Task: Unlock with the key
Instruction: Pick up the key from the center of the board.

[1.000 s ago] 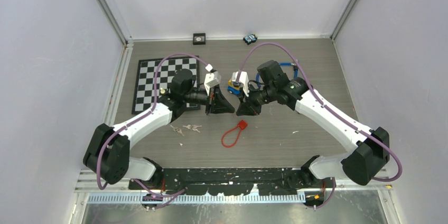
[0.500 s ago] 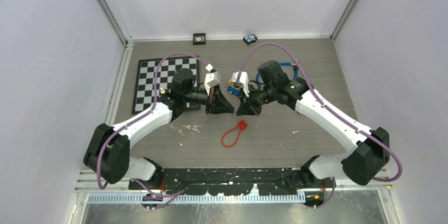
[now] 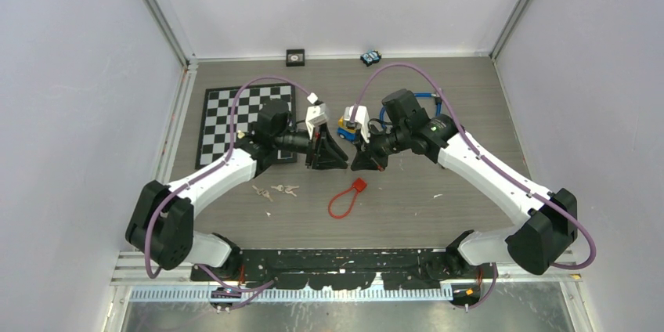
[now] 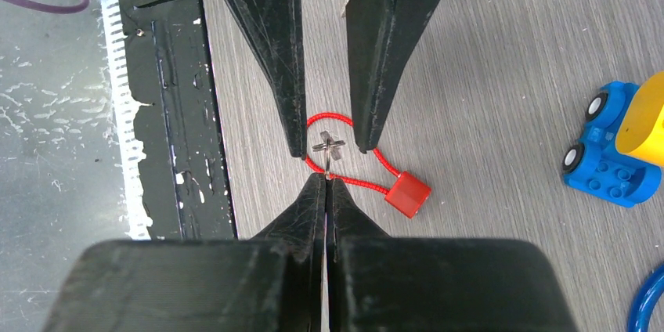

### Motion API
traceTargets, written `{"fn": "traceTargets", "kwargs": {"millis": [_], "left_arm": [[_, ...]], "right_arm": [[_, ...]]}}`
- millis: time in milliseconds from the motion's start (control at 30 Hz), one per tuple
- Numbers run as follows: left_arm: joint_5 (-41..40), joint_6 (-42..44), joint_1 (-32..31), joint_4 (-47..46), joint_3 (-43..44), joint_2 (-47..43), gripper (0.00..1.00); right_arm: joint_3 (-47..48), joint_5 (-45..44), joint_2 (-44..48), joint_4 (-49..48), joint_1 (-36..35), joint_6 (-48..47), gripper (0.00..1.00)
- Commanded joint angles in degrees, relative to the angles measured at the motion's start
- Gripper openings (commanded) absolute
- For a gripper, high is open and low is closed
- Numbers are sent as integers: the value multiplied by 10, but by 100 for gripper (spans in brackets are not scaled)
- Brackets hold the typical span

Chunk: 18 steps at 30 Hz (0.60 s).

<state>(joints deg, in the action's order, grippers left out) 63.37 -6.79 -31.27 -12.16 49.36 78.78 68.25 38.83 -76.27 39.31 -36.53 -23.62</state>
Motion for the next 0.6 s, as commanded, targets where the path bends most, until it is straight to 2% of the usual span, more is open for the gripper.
{"fn": "traceTargets", "kwargs": {"millis": [0,200,567], "left_arm": [[-2,6,-4,-3,30,8,32],[-3,1,-5,-4,37,14,35],[1,17,-12,10,37,18,32]], "right_arm": [[9,-1,-3,-15,1,2,0],[11,0,-6,-15,0,4,0],[14,-4,-6,-14,1,5,0]]}}
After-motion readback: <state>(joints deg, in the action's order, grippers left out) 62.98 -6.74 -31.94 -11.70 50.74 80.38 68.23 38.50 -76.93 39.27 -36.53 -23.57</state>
